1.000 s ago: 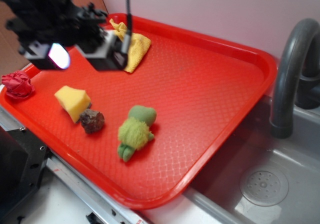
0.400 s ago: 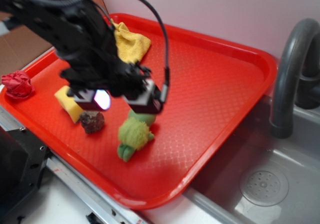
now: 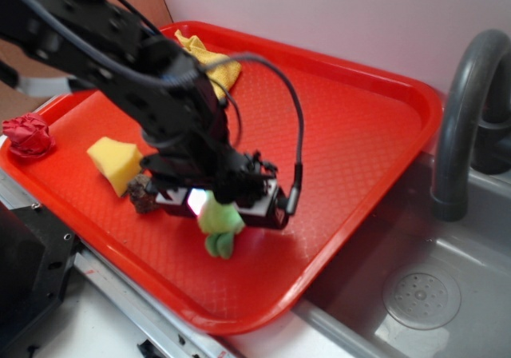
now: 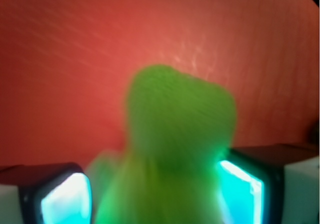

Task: Grab the green animal.

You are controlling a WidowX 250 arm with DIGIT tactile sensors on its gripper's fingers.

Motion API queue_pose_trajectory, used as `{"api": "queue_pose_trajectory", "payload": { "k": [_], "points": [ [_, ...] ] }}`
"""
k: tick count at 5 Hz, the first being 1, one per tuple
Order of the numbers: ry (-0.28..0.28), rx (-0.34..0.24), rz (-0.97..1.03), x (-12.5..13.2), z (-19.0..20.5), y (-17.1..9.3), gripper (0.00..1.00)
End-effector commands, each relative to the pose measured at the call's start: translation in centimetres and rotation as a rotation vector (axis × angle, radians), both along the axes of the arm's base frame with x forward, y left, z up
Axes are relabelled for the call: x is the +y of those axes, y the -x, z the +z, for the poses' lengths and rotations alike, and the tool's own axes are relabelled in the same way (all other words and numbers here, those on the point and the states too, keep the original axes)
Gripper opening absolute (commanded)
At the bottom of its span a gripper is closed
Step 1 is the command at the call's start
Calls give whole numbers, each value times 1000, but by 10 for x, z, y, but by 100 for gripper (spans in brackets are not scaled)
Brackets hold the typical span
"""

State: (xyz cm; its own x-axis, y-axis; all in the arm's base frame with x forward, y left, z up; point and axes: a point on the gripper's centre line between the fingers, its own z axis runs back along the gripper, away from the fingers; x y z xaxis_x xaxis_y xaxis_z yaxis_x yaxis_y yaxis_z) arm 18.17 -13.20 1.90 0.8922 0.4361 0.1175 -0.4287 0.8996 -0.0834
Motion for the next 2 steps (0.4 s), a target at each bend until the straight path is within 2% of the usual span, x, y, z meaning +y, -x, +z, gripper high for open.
{"api": "queue_pose_trajectory", "payload": {
  "k": [1,2],
  "points": [
    [-76,-48,2,-8,-3,-8,0],
    [-46,-75,-38,-2,16,-8,0]
  ]
}}
